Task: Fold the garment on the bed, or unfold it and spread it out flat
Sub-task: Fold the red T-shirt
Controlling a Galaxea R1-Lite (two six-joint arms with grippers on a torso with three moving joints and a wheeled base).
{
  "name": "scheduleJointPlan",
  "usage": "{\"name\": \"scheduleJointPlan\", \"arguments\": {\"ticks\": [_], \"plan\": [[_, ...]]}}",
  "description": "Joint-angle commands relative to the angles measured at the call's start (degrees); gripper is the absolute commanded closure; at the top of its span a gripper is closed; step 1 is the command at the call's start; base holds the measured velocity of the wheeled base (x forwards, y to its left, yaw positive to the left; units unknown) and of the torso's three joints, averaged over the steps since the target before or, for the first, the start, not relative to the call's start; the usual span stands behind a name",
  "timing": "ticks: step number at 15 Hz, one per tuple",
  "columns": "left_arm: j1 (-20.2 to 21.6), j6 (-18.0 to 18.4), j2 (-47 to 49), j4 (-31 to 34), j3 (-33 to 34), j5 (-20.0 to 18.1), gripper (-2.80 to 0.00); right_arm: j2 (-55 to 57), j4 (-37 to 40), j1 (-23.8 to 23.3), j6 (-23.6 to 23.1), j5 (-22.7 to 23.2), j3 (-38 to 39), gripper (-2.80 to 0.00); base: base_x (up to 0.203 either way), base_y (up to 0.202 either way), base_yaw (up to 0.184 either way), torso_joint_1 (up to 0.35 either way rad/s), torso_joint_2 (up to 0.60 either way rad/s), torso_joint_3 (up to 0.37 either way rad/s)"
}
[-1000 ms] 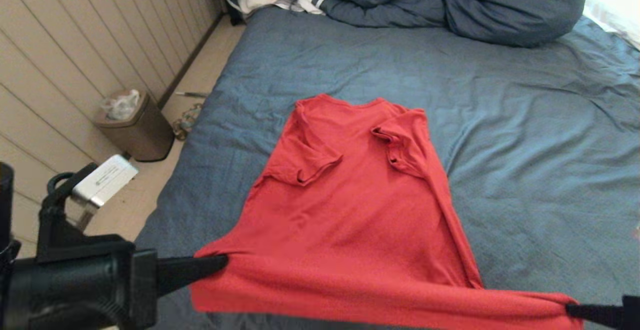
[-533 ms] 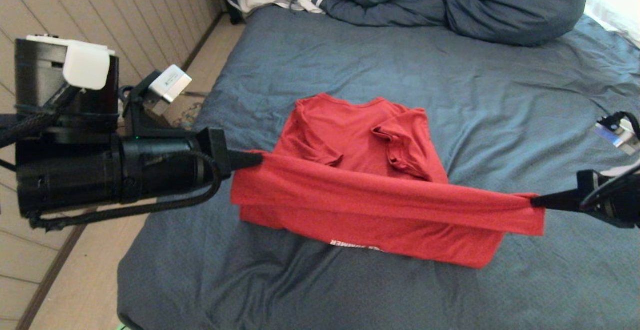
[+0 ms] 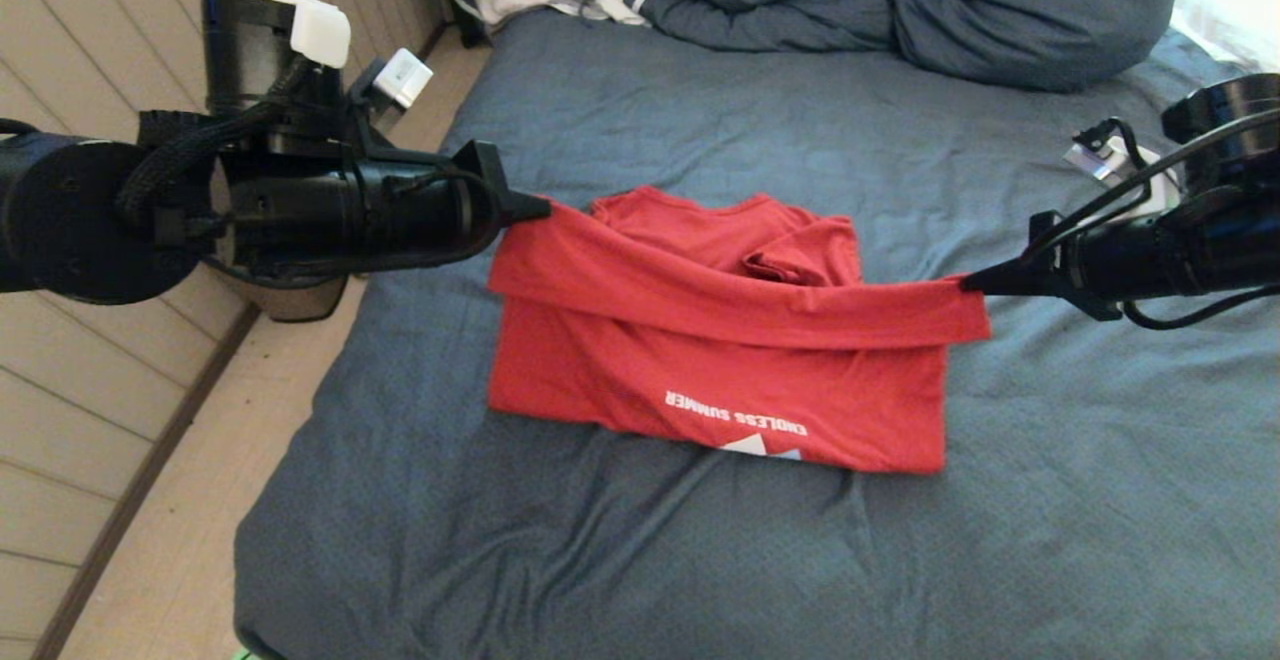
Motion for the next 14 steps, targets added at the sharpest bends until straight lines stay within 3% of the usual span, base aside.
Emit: {"name": "scheduleJointPlan", "arguments": {"ticks": [1, 5, 14], "plan": [[1.9, -0.2, 6.7, -0.2, -5.1, -2.3, 0.0, 7.6, 0.2, 0.5, 0.5, 0.0, -7.4, 0.0, 0.0, 0.0, 0.0, 0.0, 0.0, 0.0], [4.6, -0.2, 12.7, -0.2, -12.2, -3.1, 0.0, 14.9, 1.2, 0.0, 0.6, -2.6, -16.8, 0.0, 0.0, 0.0, 0.0, 0.0, 0.0, 0.0], [8.5, -0.5, 21.8, -0.2, -21.4, -3.2, 0.0, 20.5, 1.0, 0.1, 2.1, -3.6, -25.2, 0.0, 0.0, 0.0, 0.0, 0.0, 0.0, 0.0]]}}
